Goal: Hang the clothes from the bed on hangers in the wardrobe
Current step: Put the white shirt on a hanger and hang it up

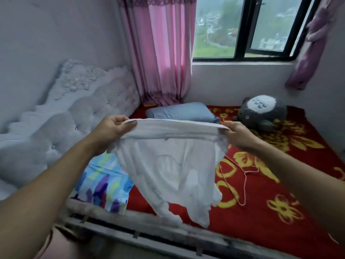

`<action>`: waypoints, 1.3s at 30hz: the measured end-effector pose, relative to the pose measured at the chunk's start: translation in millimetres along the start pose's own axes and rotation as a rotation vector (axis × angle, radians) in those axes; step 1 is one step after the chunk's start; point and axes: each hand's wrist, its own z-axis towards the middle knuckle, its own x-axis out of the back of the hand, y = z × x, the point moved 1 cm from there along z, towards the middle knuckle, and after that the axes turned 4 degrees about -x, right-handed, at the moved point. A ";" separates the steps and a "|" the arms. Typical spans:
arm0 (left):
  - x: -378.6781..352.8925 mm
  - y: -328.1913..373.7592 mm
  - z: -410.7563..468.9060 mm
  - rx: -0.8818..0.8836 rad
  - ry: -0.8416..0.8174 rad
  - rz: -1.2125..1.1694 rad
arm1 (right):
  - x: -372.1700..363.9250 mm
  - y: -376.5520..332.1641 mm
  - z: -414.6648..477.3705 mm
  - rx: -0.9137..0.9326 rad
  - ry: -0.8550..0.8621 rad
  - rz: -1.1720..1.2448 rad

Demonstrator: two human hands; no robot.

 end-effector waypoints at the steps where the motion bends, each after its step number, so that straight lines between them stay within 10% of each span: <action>1: 4.8 17.9 -11.6 -0.023 -0.045 -0.001 | 13.9 -18.8 -13.4 -0.013 0.046 0.102; 7: 28.5 102.2 -46.2 -0.172 -0.113 0.118 | 98.1 -115.6 -61.8 0.020 0.250 0.295; 14: 29.8 121.5 -55.5 -0.316 -0.039 0.325 | 150.5 -151.4 -100.8 0.057 0.061 0.300; 20: -13.8 47.0 -31.2 -0.246 -0.095 0.508 | 108.3 -61.4 -91.3 -0.178 -0.038 -0.133; 31: -104.8 -111.8 64.2 0.476 -0.260 0.238 | 39.3 119.3 -21.8 -0.729 -0.155 0.148; 39: -172.4 -219.7 208.7 0.520 -0.097 0.293 | -20.9 259.4 123.6 -0.876 -0.101 0.202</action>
